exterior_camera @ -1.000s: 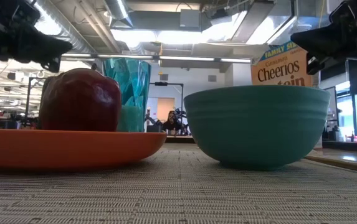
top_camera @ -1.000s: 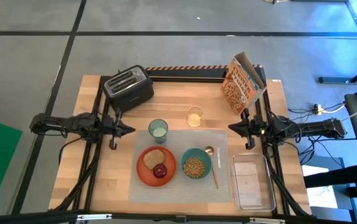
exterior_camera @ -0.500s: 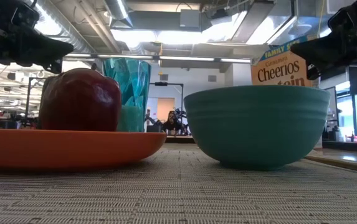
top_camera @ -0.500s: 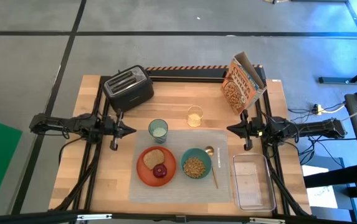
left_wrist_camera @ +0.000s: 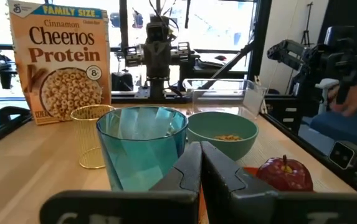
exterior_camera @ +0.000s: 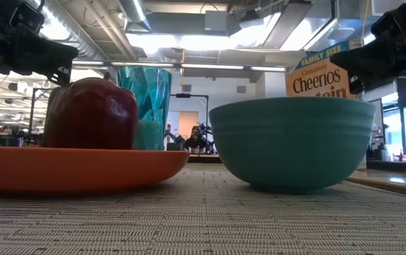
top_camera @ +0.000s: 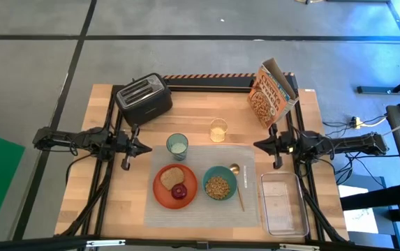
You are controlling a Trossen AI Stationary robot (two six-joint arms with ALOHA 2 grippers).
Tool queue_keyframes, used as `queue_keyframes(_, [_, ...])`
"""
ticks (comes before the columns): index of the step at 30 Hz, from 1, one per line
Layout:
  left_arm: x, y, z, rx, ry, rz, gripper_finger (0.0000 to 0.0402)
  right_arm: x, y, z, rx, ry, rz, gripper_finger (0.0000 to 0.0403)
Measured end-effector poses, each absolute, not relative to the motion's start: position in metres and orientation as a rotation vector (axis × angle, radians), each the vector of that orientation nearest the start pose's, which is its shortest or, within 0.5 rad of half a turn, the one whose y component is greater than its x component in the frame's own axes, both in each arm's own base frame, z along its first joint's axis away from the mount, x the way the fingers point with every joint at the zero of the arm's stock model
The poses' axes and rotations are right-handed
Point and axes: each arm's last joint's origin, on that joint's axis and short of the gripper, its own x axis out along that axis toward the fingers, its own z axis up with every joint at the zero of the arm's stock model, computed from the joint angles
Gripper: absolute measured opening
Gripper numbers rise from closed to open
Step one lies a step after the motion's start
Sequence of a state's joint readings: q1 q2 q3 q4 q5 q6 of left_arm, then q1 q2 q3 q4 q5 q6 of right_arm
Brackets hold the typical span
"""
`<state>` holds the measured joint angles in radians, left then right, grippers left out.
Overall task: Arrange a breakfast setting
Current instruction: Return to Home Position
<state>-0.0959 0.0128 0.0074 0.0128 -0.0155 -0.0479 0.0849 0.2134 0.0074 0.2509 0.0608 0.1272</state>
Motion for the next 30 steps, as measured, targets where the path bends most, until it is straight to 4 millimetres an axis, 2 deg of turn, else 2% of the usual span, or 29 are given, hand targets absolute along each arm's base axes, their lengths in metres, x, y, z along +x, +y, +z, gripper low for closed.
queue_keyframes(22, [0.098,-0.009,0.166,-0.049,-0.005,-0.08,0.0,0.109,0.008,0.152,0.117,0.164,0.014,0.0001])
queue_keyframes(30, [0.098,-0.009,0.166,-0.049,-0.005,-0.079,0.0,0.109,0.008,0.151,0.116,0.175,0.014,0.0001])
